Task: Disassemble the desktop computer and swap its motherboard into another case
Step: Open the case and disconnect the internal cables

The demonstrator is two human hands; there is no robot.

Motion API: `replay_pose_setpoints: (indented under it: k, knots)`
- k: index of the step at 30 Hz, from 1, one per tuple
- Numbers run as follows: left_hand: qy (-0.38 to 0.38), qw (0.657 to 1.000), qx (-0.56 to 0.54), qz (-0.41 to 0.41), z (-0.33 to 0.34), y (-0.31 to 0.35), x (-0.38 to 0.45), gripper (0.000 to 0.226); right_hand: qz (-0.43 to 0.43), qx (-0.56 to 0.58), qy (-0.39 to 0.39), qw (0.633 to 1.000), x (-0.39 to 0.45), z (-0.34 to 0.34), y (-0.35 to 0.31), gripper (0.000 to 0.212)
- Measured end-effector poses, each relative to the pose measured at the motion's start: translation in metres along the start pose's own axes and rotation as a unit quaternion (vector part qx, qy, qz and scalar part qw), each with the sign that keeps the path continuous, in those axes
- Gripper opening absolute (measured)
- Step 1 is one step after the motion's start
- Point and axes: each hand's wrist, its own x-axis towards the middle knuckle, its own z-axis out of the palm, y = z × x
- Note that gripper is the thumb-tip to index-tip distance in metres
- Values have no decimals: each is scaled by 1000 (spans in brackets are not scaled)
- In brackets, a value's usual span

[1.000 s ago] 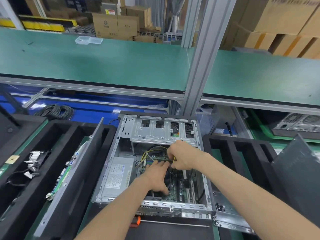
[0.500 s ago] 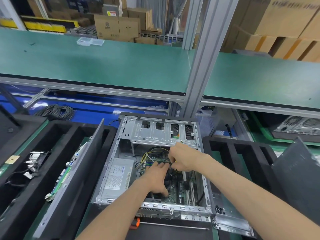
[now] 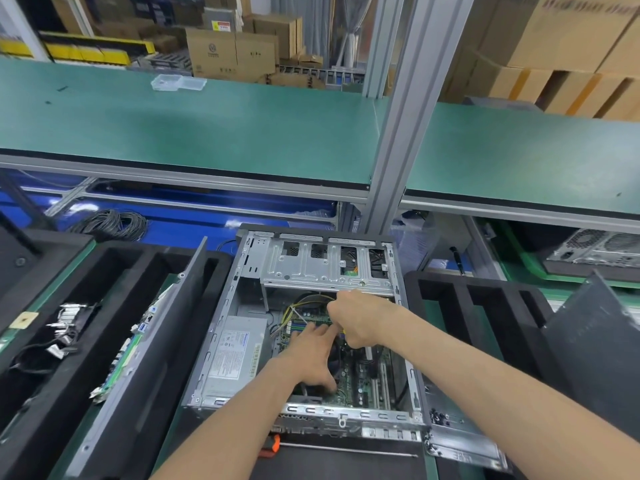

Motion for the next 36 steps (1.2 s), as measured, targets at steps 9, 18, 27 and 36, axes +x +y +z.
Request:
replay_pose_setpoints:
  k: [9,18,27,36]
  knots:
    - [-6,999,52,-12,2,1,4,116,45,34,-26,998,-5,0,2,10]
    - [-2,998,60,-26,2,2,5,118,8,46,44,998,-10,6,1,28]
    - [19,999,49,-14,1,1,3,106,137,241,149,949,-19,22,3,15]
    - [20,999,45,-11,-2,2,-1,108,119,283,165,937,-49,39,3,20]
